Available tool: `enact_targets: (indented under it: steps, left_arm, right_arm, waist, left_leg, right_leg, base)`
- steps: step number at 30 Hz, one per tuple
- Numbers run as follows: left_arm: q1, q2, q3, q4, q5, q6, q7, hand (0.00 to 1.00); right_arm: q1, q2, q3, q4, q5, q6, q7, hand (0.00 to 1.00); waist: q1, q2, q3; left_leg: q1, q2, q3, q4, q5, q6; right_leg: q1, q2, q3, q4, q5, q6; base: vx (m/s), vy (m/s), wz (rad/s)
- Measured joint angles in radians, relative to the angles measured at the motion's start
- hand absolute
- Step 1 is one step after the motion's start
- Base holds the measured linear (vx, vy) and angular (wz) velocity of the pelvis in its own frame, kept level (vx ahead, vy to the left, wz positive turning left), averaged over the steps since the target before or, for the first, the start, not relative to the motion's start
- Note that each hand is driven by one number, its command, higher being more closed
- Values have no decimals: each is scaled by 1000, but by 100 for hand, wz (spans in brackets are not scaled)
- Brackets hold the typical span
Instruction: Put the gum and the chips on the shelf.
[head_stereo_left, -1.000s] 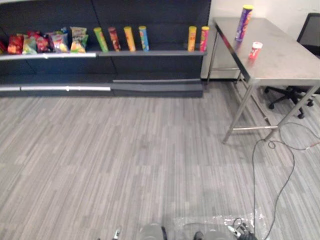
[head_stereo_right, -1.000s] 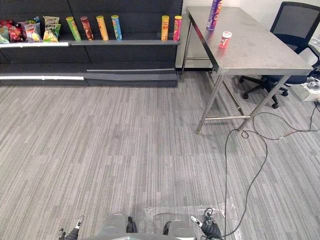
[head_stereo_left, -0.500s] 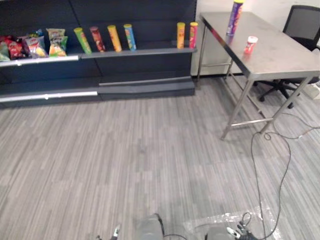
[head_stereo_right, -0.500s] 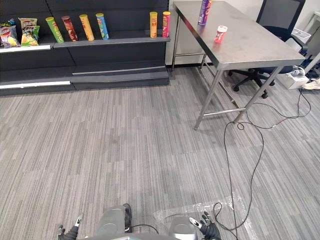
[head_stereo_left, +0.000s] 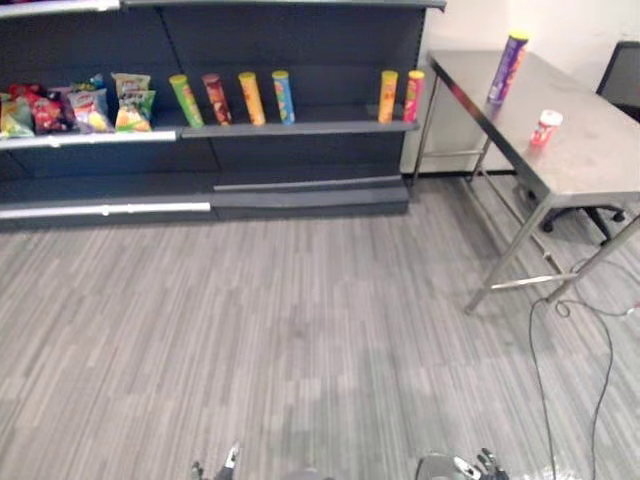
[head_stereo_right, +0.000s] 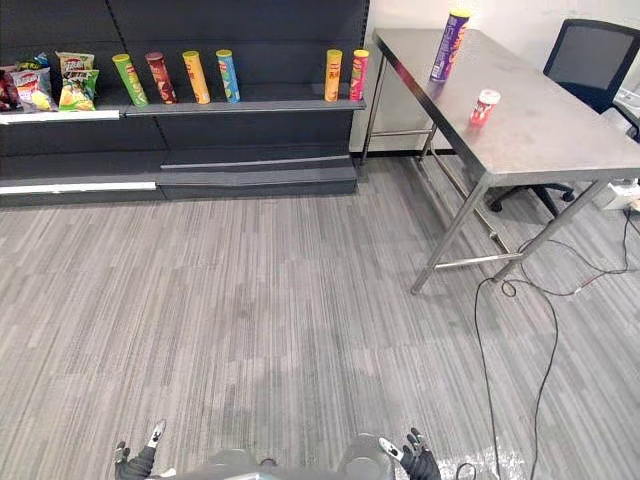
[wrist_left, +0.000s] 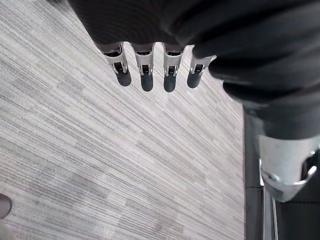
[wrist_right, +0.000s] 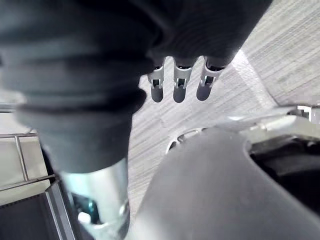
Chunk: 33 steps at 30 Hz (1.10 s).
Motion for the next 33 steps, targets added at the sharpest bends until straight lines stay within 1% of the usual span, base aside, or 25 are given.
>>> enact_targets:
  steps: [2, 3, 4, 5, 6, 7, 8, 9, 10, 13, 15, 16, 17, 18, 19, 21, 23, 26, 27, 28, 29, 30, 31, 32, 33]
  left_arm:
    - [-3, -4, 4, 10, 9, 1, 33, 0]
    - [-7, -4, 9, 30, 17, 0, 57, 0]
    - [-10, -5, 15, 52, 39, 0, 81, 0]
    - [-10, -5, 21, 60, 47, 0, 91, 0]
    - [-6, -5, 40, 70, 52, -1, 102, 0]
    - [-7, -14, 66, 87, 61, -2, 114, 0]
    - [-9, -27, 70, 96, 73, -3, 118, 0]
    - [-14, -44, 82, 97, 80, -8, 121, 0]
    - [-21, -57, 93, 98, 81, -9, 122, 0]
    - [-25, -79, 128, 97, 84, -9, 128, 0]
    - [-25, -80, 138, 97, 84, -9, 126, 0]
    - [-26, -79, 156, 96, 85, -9, 121, 0]
    - [-25, -81, 167, 97, 86, -8, 116, 0]
    - [-25, -83, 168, 97, 86, -8, 114, 0]
    - [-24, -81, 170, 98, 86, -8, 109, 0]
    - [-26, -77, 171, 97, 87, -11, 99, 0]
    - [-27, -76, 167, 97, 87, -11, 98, 0]
    - [-26, -71, 161, 96, 87, -11, 98, 0]
    - [-21, -61, 151, 96, 92, -10, 100, 0]
    - [-21, -60, 148, 96, 93, -10, 101, 0]
    - [-21, -58, 145, 96, 116, -9, 106, 0]
    - [-9, -56, 136, 97, 125, -7, 113, 0]
    - [-1, -53, 132, 98, 125, -3, 113, 0]
    - [2, -49, 124, 100, 125, 1, 115, 0]
    - [-1, -27, 114, 102, 126, 2, 116, 0]
  right_arm:
    - [4, 1, 4, -10, 17, -9, 0, 0]
    - [1, 4, 8, -11, 21, -19, -1, 0]
    - [1, 9, 7, -11, 26, -30, -3, 0]
    - [2, 12, 5, -11, 27, -34, -5, 0]
    - [8, 20, 2, -10, 27, -37, -7, 0]
    - [9, 21, -8, -9, 26, -37, -15, 0]
    - [6, 13, -12, -11, 26, -37, -22, 0]
    - [1, 6, -17, -14, 26, -37, -28, 0]
    - [-4, 2, -27, -20, 26, -36, -38, 0]
    - [-6, 3, -31, -22, 24, -12, -49, 0]
    - [-10, 0, -31, -20, 15, 6, -51, 0]
    - [-11, -1, -31, -20, 14, 11, -50, 0]
    - [-9, -4, -31, -20, 14, 12, -48, 0]
    - [-9, -5, -30, -20, 14, 13, -48, 0]
    - [-8, -8, -27, -19, 14, 20, -48, 0]
    - [-12, -8, -26, -14, 14, 33, -49, 0]
    - [-11, -7, -27, -7, 14, 33, -49, 0]
    - [-15, 3, -30, -7, 14, 32, -48, 0]
    - [-20, 12, -38, -8, 15, 29, -48, 0]
    - [-20, 13, -39, -8, 15, 28, -48, 0]
    - [-19, 12, -40, -7, 16, 27, -48, 0]
    - [-15, 13, -39, -6, 20, 26, -47, 0]
    - [-14, 11, -37, -4, 26, 26, -45, 0]
    - [-16, 18, -38, 6, 28, 26, -45, 0]
    - [-24, 26, -24, 18, 26, 26, -42, 0]
  waist:
    - [-9, 4, 3]
    - [-20, 4, 7]
    - [-24, 1, 12]
    - [-22, -3, 16]
    - [-22, -15, 20]
    - [-19, -6, 28]
    - [-20, 3, 35]
    - [-18, 20, 41]
    - [-17, 35, 49]
    - [-17, 37, 46]
    - [-15, 38, 43]
    - [-16, 41, 36]
    - [-17, 49, 31]
    - [-17, 53, 29]
    - [-17, 45, 32]
    - [-15, 43, 34]
    - [-1, 37, 36]
    - [7, 20, 39]
    - [8, 10, 37]
    - [8, 9, 37]
    - [8, 10, 38]
    - [10, 10, 39]
    - [16, 20, 33]
    - [28, 6, 33]
    - [34, -20, 29]
  left_leg:
    - [31, 30, -16, -26, -10, -18]
    - [42, 49, -33, -28, -24, -41]
    - [53, 64, -50, -26, -44, -66]
    - [63, 70, -58, -27, -59, -73]
    - [90, 75, -78, -23, -93, -105]
    - [121, 100, -83, -23, -116, -126]
    - [129, 118, -86, -21, -117, -129]
    - [130, 132, -84, -7, -112, -128]
    - [129, 147, -73, 10, -84, -131]
    - [140, 159, -69, 46, 5, -149]
    - [106, 175, -70, 171, 41, -157]
    - [36, 195, -76, 327, 81, -166]
    - [-45, 225, -91, 495, 169, -200]
    - [-80, 237, -106, 569, 233, -215]
    - [-145, 260, -117, 708, 270, -225]
    - [-239, 270, -82, 856, 175, -199]
    - [-300, 255, -2, 791, 72, -159]
    - [-319, 216, 35, 507, 49, -145]
    - [-319, 177, 10, 240, 77, -137]
    - [-319, 170, 0, 197, 87, -138]
    - [-318, 158, -43, 59, 126, -144]
    - [-311, 158, -67, -1, 195, -168]
    - [-301, 150, -61, 12, 231, -164]
    - [-290, 135, -44, 39, 240, -161]
    - [-299, 117, -39, 95, 213, -139]
  right_leg:
    - [-56, 46, -10, -117, 1, -2]
    - [-90, 64, 8, -228, 21, 17]
    - [-105, 74, 44, -374, 80, 21]
    - [-102, 74, 68, -455, 116, 24]
    - [-86, 63, 117, -586, 207, 48]
    - [-63, 81, 99, -560, 290, 36]
    - [-67, 95, 91, -530, 276, 15]
    - [-74, 104, 77, -493, 243, -25]
    - [-73, 107, 61, -455, 201, -34]
    - [-51, 110, 50, -406, 128, -44]
    - [-18, 128, 51, -409, 95, -55]
    - [2, 144, 49, -415, 87, -60]
    - [32, 166, 52, -433, 78, -66]
    - [54, 180, 54, -449, 73, -73]
    - [99, 201, 60, -486, 66, -85]
    - [166, 209, 65, -519, 62, -100]
    - [244, 193, 75, -550, 56, -91]
    - [285, 153, 89, -546, 22, -64]
    - [300, 120, 105, -543, -2, -32]
    - [303, 116, 107, -543, -6, -26]
    - [314, 99, 120, -539, -23, 1]
    - [337, 84, 152, -527, -53, 39]
    - [351, 79, 171, -530, -62, 48]
    - [365, 68, 203, -541, -66, 51]
    - [384, 65, 254, -567, -65, 39]
  base:
    - [311, -184, 24]
    - [310, -226, 44]
    - [326, -256, 46]
    - [363, -325, 49]
    - [418, -380, 46]
    - [425, -377, 45]
    - [423, -344, 30]
    - [383, -305, 26]
    - [443, -350, 25]
    - [324, -241, 8]
    - [259, -192, -15]
    - [226, -149, -21]
    - [203, -91, -21]
    - [344, -80, -21]
    - [356, -31, -15]
    - [325, -7, -11]
    - [278, 39, -13]
    - [254, 135, -9]
    - [262, 215, -8]
    - [322, 310, -15]
    - [295, 334, -25]
    - [397, 436, -32]
    - [367, 372, -45]
    - [395, 326, -49]
    - [382, 268, -37]
